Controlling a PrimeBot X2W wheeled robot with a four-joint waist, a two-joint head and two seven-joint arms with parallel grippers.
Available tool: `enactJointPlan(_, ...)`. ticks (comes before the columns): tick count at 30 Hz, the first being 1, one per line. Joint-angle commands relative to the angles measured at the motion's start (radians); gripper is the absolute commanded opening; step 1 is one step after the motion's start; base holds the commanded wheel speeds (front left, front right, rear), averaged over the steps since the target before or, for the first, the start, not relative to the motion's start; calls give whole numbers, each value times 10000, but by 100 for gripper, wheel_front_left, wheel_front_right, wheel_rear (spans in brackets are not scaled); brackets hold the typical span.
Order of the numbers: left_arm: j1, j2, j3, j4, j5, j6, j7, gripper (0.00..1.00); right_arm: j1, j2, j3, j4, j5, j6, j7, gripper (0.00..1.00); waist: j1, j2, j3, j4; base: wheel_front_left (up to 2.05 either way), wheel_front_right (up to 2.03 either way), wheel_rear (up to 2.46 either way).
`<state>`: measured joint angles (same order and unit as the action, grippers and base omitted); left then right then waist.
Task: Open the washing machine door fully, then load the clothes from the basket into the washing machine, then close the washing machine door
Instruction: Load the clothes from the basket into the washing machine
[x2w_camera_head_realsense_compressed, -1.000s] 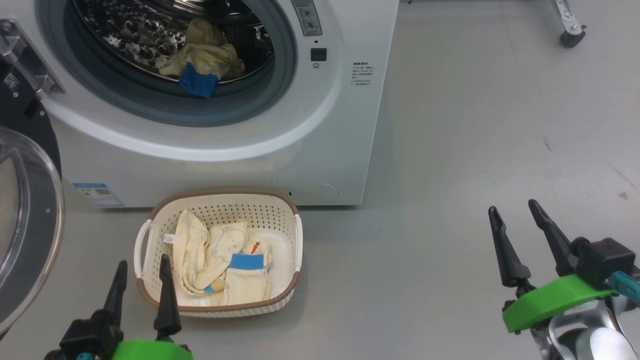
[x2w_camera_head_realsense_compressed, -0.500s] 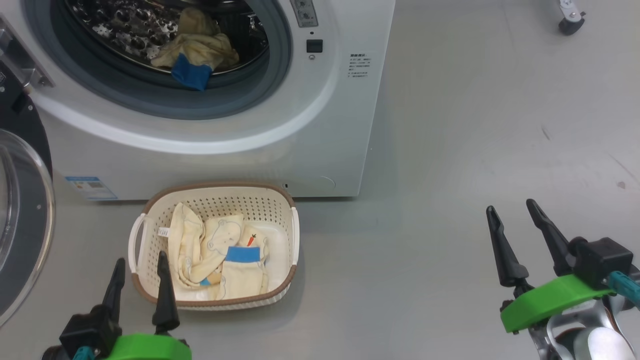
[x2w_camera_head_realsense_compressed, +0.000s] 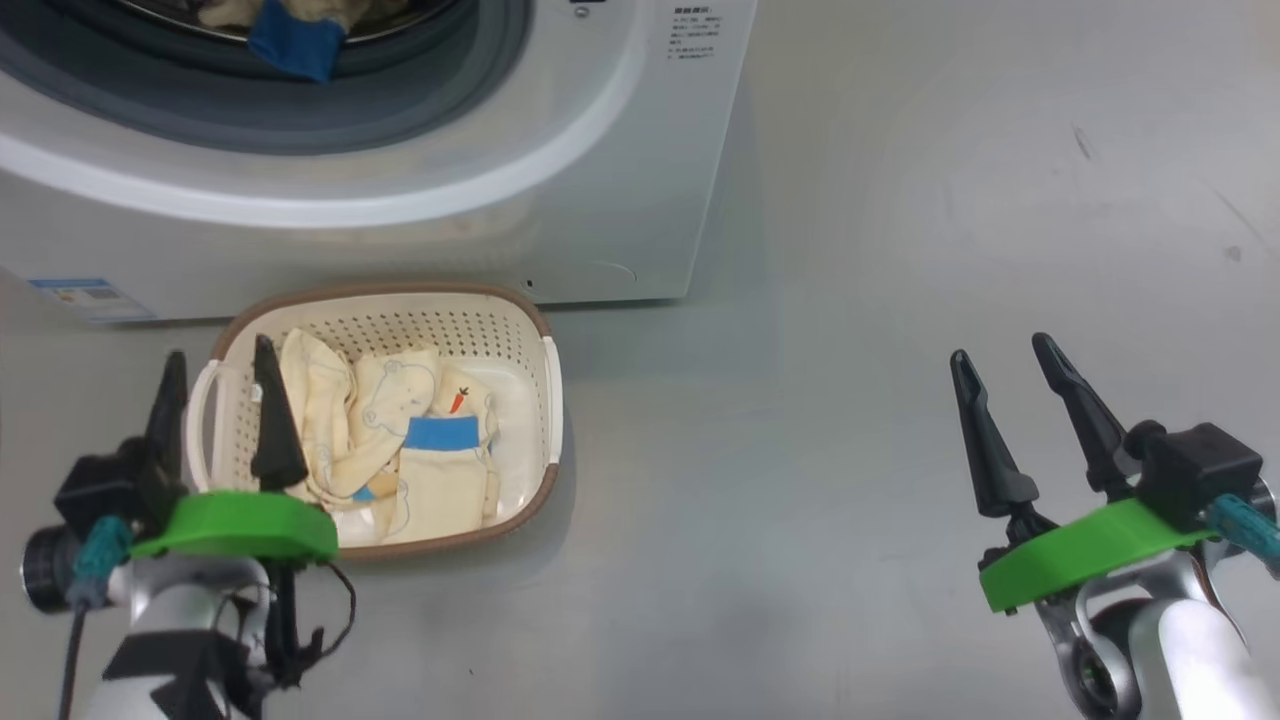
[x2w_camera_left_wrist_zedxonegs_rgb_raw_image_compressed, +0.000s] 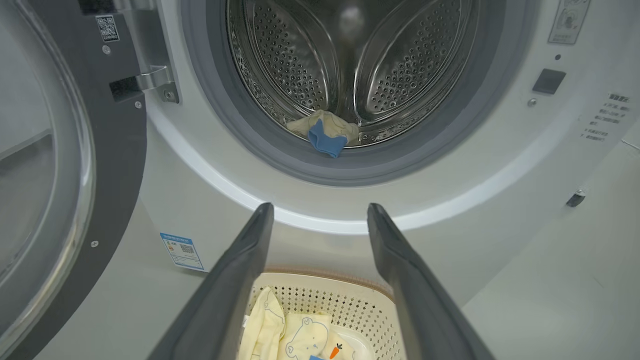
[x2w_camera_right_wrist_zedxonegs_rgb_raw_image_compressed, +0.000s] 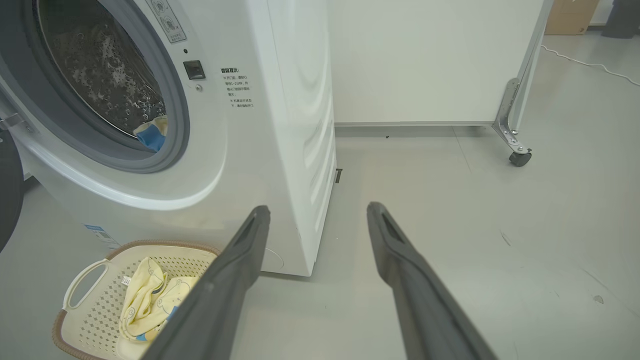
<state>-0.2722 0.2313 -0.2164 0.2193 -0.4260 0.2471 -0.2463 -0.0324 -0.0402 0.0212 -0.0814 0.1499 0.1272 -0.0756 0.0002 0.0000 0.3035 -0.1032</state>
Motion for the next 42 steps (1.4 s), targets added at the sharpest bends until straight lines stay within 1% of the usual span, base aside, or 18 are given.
enactJointPlan(1,-788,439,521,14,-134,324,37,100,-442,-100,320,-237,99,35,-187,100,-2,0,595,-415,0,0,0)
enactJointPlan(5,-1941,726,666,469,-258,59,262,100,-748,-100,390,-77,232,35,-447,100,-2,0,1206,-746,0,0,0)
enactJointPlan(7,-2544,973,697,728,-246,-55,513,100,-916,-100,463,38,326,35,-593,100,-2,0,1504,-955,0,0,0)
enactJointPlan(11,-3796,1643,678,1209,-99,-351,1110,100,-1280,-100,703,367,581,35,-963,100,-2,0,2046,-1412,0,0,0)
enactJointPlan(12,-3796,1643,678,1209,-99,-351,1110,100,-1280,-100,703,367,581,35,-963,100,-2,0,2046,-1412,0,0,0)
enactJointPlan(18,-5480,2716,631,1959,16,-862,2362,100,-1767,-100,1114,980,1057,35,-1456,100,-2,0,2771,-2112,0,0,0)
enactJointPlan(20,-5975,2977,652,2193,-73,-1020,2901,100,-1912,-100,1234,1175,1225,35,-1586,100,-2,0,2975,-2320,0,0,0)
enactJointPlan(23,-6625,3353,716,2316,-195,-1114,3768,100,-2097,-100,1451,1430,1432,35,-1726,100,-2,0,3278,-2618,0,0,0)
enactJointPlan(31,-8348,4584,502,2523,5,-1517,5814,100,-2537,-100,1868,1738,1877,35,-1853,100,-2,0,4087,-3194,0,0,0)
enactJointPlan(37,-9333,5131,404,2521,41,-1682,6987,100,-2681,-100,2041,1615,2179,35,-1858,100,-2,0,4477,-3429,0,0,0)
enactJointPlan(42,-9789,5425,366,2528,-117,-1778,8067,100,-2700,-100,2214,1612,2309,35,-1859,100,-2,0,4606,-3580,0,0,0)
